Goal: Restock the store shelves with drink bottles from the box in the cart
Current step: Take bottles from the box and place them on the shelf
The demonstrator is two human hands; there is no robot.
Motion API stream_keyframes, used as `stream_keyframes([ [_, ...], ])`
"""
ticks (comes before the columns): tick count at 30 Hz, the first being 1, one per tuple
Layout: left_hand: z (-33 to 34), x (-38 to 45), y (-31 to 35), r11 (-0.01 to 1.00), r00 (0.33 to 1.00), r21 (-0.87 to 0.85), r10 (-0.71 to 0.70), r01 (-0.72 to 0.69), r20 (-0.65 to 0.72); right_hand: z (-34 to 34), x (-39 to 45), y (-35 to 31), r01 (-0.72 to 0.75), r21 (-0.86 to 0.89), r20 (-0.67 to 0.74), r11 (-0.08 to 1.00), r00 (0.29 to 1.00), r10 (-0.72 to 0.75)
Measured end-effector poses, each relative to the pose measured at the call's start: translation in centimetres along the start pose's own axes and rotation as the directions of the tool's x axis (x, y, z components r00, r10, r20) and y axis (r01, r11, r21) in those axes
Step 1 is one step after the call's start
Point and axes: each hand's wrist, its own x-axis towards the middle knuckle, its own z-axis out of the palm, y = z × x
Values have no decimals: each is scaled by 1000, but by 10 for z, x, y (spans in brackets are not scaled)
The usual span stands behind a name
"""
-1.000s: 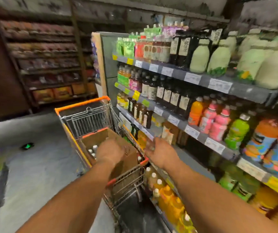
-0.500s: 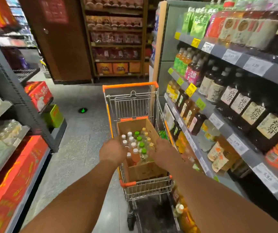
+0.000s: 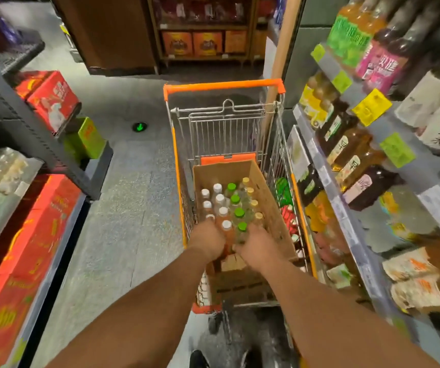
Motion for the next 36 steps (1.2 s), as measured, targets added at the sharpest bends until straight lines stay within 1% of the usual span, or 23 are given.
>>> stream_keyframes([
  [3, 36, 23, -10, 993, 991, -80, -73, 82, 113, 22, 38, 7, -19, 5, 47, 1000, 999, 18],
  [7, 74, 52, -18, 945, 962, -229, -189, 233, 196, 53, 90, 21, -29, -42, 135, 999, 990, 34],
  [9, 90, 65, -21, 869, 925, -330, -308, 369, 223, 67, 113, 30, -55, -16, 175, 998, 983, 57],
  [11, 103, 82, -22, 735, 846, -419, -466, 533, 258, 79, 138, 39, -59, 4, 217, 998, 975, 57],
  [12, 112, 88, -24, 658, 799, -458, -537, 597, 270, 85, 150, 43, -63, 9, 242, 998, 969, 59],
  [13, 120, 98, -26, 594, 769, -504, -574, 627, 280, 92, 162, 47, -69, 11, 259, 998, 964, 64],
  [15, 136, 115, -28, 535, 756, -567, -594, 626, 275, 105, 182, 52, -74, 24, 282, 997, 957, 64],
  [17, 149, 130, -34, 522, 740, -575, -629, 630, 240, 119, 200, 55, -68, 36, 291, 997, 955, 55],
  [20, 168, 148, -45, 496, 717, -600, -669, 628, 198, 140, 222, 58, -86, 67, 248, 994, 966, 67],
  [22, 177, 159, -53, 503, 725, -612, -666, 610, 174, 153, 232, 58, -145, 80, 204, 986, 971, 126],
  [24, 184, 168, -60, 535, 742, -597, -650, 598, 161, 164, 239, 58, -193, 94, 161, 977, 971, 177],
  [26, 190, 175, -64, 543, 739, -577, -652, 610, 168, 172, 245, 58, -213, 109, 126, 971, 972, 199],
  [29, 199, 180, -71, 529, 728, -582, -665, 618, 168, 179, 251, 59, -236, 110, 102, 966, 969, 225],
  [31, 202, 181, -71, 538, 736, -574, -653, 618, 180, 180, 251, 61, -232, 119, 97, 965, 970, 222],
  [33, 202, 179, -70, 507, 732, -606, -654, 613, 192, 179, 247, 63, -215, 117, 99, 970, 974, 204],
  [36, 197, 167, -64, 481, 696, -614, -700, 626, 161, 174, 235, 66, -185, 118, 117, 976, 978, 171],
])
